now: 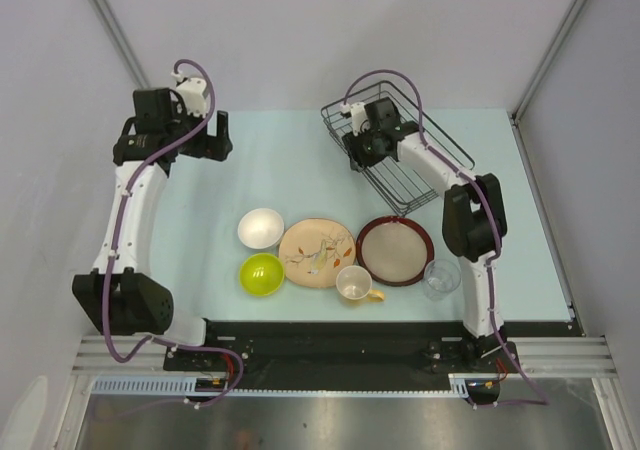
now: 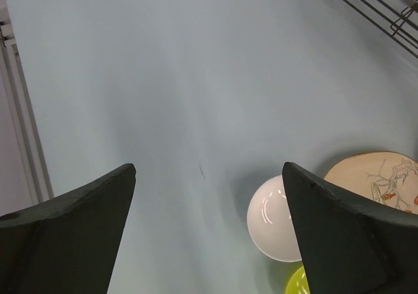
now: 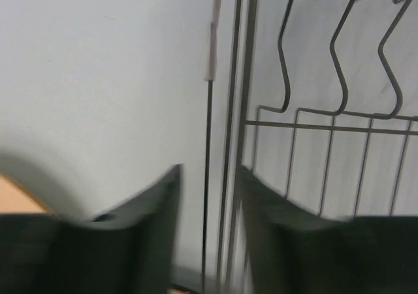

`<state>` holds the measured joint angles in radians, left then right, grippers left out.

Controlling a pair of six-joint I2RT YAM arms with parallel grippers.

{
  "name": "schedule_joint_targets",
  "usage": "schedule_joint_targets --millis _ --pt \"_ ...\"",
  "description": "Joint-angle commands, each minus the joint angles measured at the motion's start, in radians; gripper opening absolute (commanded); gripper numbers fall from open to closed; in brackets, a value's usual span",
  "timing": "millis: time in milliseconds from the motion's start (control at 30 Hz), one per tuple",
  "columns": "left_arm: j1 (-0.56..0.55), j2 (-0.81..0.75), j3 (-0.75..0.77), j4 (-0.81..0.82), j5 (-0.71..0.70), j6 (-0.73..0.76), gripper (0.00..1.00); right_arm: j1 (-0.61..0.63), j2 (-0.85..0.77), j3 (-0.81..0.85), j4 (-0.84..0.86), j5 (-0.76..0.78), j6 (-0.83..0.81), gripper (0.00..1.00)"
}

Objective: Load the mixed dishes into the dish rack

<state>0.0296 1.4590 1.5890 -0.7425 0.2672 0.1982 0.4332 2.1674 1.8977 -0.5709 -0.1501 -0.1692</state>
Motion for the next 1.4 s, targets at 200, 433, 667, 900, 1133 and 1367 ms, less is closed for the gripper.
schedule_joint_targets --millis 200,433,667,900,1133,1367 --pt "-0.007 0.130 0.014 0.135 0.115 -0.115 0.97 0.144 -0.146 -0.057 0.013 0.020 -0.104 0.84" --pt "-0.020 0.204 0.048 0.180 0.130 -0.126 0.97 0.043 -0.242 0.040 -0.006 0.352 0.242 0.83" --pt "-0.082 0.222 0.063 0.196 0.107 -0.118 0.97 -0.267 -0.374 -0.014 -0.145 0.331 0.642 0.61" --pt "-0.103 0.257 0.094 0.238 0.101 -0.097 0.98 -0.321 -0.351 -0.074 -0.369 0.494 0.729 0.73" --pt "-0.163 0.424 0.253 0.322 0.116 -0.079 1.00 -0.318 -0.386 -0.203 -0.314 0.425 0.749 0.72" --pt "-0.255 0.686 0.586 0.290 0.055 -0.049 1.00 -0.326 -0.405 -0.219 -0.339 0.459 0.729 0.72"
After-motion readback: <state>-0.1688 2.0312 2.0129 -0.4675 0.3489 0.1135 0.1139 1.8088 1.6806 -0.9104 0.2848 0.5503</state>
